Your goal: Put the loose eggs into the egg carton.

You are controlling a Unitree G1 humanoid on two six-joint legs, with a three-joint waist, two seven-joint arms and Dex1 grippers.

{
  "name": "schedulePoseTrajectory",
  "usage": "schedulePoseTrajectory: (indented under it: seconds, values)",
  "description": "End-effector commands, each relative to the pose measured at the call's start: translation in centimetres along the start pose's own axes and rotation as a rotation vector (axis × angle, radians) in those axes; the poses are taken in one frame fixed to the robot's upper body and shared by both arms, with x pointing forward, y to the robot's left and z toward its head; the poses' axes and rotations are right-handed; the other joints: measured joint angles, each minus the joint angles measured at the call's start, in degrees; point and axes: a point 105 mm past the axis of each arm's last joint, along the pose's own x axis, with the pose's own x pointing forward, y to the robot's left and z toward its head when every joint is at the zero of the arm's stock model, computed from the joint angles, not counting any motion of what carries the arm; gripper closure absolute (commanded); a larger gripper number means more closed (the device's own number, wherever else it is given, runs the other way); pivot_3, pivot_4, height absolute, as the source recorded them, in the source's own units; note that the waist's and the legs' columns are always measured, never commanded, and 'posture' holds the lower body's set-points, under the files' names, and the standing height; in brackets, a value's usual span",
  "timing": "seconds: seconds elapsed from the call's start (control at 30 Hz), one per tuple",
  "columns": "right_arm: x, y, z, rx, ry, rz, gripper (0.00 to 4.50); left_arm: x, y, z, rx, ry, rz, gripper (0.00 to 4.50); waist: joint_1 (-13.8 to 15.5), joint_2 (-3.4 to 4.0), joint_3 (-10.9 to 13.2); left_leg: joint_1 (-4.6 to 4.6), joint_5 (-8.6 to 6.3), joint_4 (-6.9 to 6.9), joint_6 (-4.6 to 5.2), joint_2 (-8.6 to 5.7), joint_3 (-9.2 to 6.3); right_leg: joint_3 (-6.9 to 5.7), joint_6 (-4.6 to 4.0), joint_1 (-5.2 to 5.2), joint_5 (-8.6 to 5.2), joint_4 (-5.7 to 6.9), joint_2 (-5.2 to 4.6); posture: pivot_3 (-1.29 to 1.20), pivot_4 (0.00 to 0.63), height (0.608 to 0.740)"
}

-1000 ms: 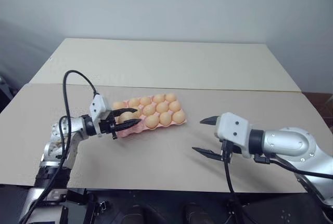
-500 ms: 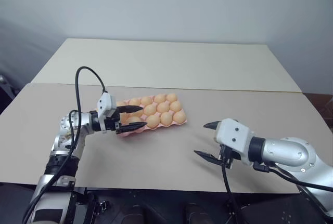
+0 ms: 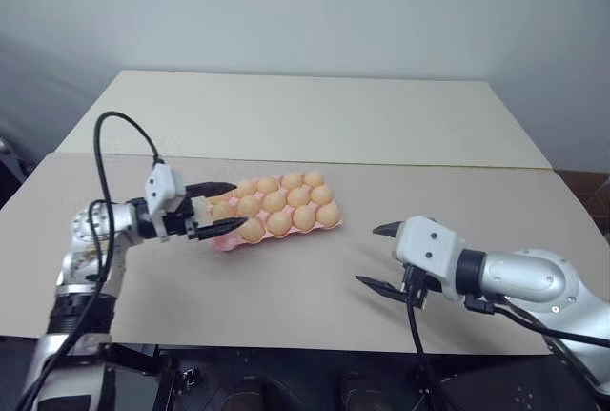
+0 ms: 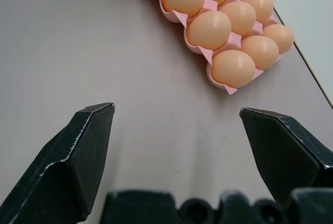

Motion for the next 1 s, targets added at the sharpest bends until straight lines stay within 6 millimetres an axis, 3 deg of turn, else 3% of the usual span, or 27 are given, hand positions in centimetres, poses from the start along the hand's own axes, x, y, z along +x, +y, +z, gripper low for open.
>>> schedulePoseTrajectory:
  seconds: [0.03,0.13,0.23,0.37,0.53,0.7,0.87,1.0]
  values:
    - [-0.7,-0.6,0.9,-0.045,-0.03,-0.008,0.0,-1.8,0.7,0.9,0.076,0.115,0.08,0.88,0.0,0.0,0.0,0.0,0.0,0.0,0.0,0.01,0.0,0.0,0.0,0.0,0.0,0.0,0.0,0.0,0.15,0.74]
    - [-0.9,-0.5,0.9,-0.047,-0.033,0.019,0.0,-3.6,1.2,0.8,0.089,0.219,0.171,0.88,0.1,0.0,0.0,0.01,0.0,-0.01,0.0,0.01,0.0,0.0,0.01,0.01,0.0,-0.01,0.0,0.0,0.15,0.74]
    - [-1.0,-0.5,0.9,-0.053,-0.035,0.036,0.0,-5.6,0.4,0.9,0.047,0.257,0.209,0.88,0.1,0.01,0.0,-0.01,0.0,-0.04,0.0,0.02,0.02,0.0,0.01,-0.02,-0.01,-0.04,-0.01,0.0,0.15,0.74]
    - [-1.0,-0.6,0.7,-0.057,-0.035,0.055,0.0,-7.8,-0.6,0.8,-0.015,0.29,0.27,0.02,0.0,0.01,0.0,0.02,0.0,-0.05,0.0,0.05,0.04,0.0,0.01,-0.02,-0.01,-0.01,0.0,0.0,0.15,0.74]
    - [-0.9,-0.7,0.7,-0.066,-0.039,0.078,0.0,-10.7,-0.6,-0.7,-0.017,0.419,0.416,0.02,0.0,0.01,0.0,0.06,0.0,-0.06,0.0,0.05,0.05,0.0,0.0,0.0,-0.01,-0.03,-0.01,0.0,0.15,0.74]
    - [-0.7,-0.8,0.6,-0.077,-0.04,0.096,0.0,-11.6,-0.2,-1.7,-0.018,0.477,0.51,0.02,0.4,0.0,0.0,0.05,0.0,-0.07,-0.01,0.04,0.05,-0.01,0.0,0.01,-0.01,-0.04,-0.01,0.0,0.15,0.74]
    - [-0.7,-1.0,0.7,-0.087,-0.039,0.1,0.0,-11.2,0.1,-2.4,-0.05,0.463,0.542,0.02,0.2,0.0,0.0,0.05,0.0,-0.09,-0.01,0.04,0.06,-0.01,0.0,-0.01,-0.01,-0.04,-0.01,0.0,0.15,0.74]
    - [-0.8,-1.1,0.7,-0.091,-0.037,0.093,0.0,-10.4,1.7,-2.8,-0.088,0.432,0.621,0.02,0.4,0.0,0.0,0.06,0.0,-0.08,-0.01,0.03,0.05,-0.01,0.0,0.01,-0.01,-0.02,-0.01,0.0,0.15,0.74]
